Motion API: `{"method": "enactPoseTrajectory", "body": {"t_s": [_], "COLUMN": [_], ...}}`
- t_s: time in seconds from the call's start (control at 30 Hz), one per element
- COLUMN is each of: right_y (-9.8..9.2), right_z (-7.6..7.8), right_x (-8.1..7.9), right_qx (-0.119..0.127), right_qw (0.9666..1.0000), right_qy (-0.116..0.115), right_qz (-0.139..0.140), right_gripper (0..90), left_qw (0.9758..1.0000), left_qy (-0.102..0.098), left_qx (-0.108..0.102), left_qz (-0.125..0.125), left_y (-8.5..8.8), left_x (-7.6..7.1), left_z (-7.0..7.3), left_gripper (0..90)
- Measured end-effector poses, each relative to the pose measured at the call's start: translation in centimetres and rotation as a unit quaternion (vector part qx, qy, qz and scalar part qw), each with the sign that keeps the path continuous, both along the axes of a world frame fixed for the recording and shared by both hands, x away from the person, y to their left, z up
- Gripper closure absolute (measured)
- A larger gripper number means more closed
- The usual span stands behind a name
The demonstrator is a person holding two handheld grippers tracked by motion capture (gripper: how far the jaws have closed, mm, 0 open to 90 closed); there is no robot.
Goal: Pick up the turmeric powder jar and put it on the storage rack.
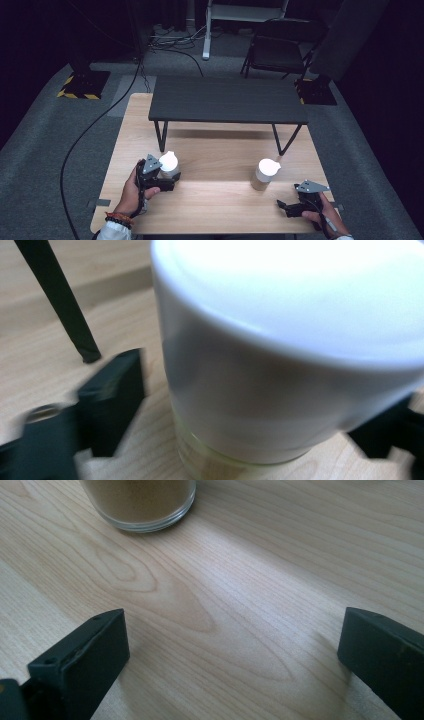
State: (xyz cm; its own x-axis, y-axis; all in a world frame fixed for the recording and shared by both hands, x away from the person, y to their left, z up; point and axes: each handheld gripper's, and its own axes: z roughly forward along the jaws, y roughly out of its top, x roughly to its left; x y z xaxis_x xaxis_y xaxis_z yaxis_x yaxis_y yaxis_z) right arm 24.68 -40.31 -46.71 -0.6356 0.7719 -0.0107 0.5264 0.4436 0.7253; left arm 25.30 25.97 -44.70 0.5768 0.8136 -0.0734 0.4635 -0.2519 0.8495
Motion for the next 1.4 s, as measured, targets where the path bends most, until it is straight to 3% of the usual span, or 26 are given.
{"method": "enactPoseTrajectory", "body": {"t_s": [0.03, 0.2, 0.47, 0.63, 0.8, 1.07, 1.4], "right_y": [0.0, 0.0, 0.0, 0.0, 0.0, 0.0, 0.0], "right_z": [0.0, 0.0, 0.0, 0.0, 0.0, 0.0, 0.0], "right_x": [0.0, 0.0, 0.0, 0.0, 0.0, 0.0, 0.0], "right_qx": [0.0, 0.0, 0.0, 0.0, 0.0, 0.0, 0.0], "right_qw": [1.0, 1.0, 1.0, 1.0, 1.0, 1.0, 1.0], "right_qy": [0.0, 0.0, 0.0, 0.0, 0.0, 0.0, 0.0], "right_qz": [0.0, 0.0, 0.0, 0.0, 0.0, 0.0, 0.0], "right_gripper": [0.0, 0.0, 0.0, 0.0, 0.0, 0.0, 0.0], "left_qw": [1.0, 0.9999, 0.9998, 0.9999, 0.9998, 0.9994, 0.9989], "left_qy": [-0.001, -0.007, -0.007, -0.014, -0.018, -0.031, -0.042], "left_qx": [-0.005, 0.007, 0.016, 0.002, 0.012, -0.007, -0.005], "left_qz": [-0.004, -0.009, 0.004, 0.01, -0.001, 0.01, 0.018], "left_y": [0.2, -0.1, -0.6, -0.3, -0.3, -0.4, -1.1], "left_x": [0.0, -0.1, -0.4, -0.8, -0.8, -1.0, -1.4], "left_z": [-0.1, 0.1, 0.5, 0.9, 2.1, 3.4, 5.2], "left_gripper": [20.8, 29.0, 29.7, 29.8, 29.8, 29.8, 29.9]}}
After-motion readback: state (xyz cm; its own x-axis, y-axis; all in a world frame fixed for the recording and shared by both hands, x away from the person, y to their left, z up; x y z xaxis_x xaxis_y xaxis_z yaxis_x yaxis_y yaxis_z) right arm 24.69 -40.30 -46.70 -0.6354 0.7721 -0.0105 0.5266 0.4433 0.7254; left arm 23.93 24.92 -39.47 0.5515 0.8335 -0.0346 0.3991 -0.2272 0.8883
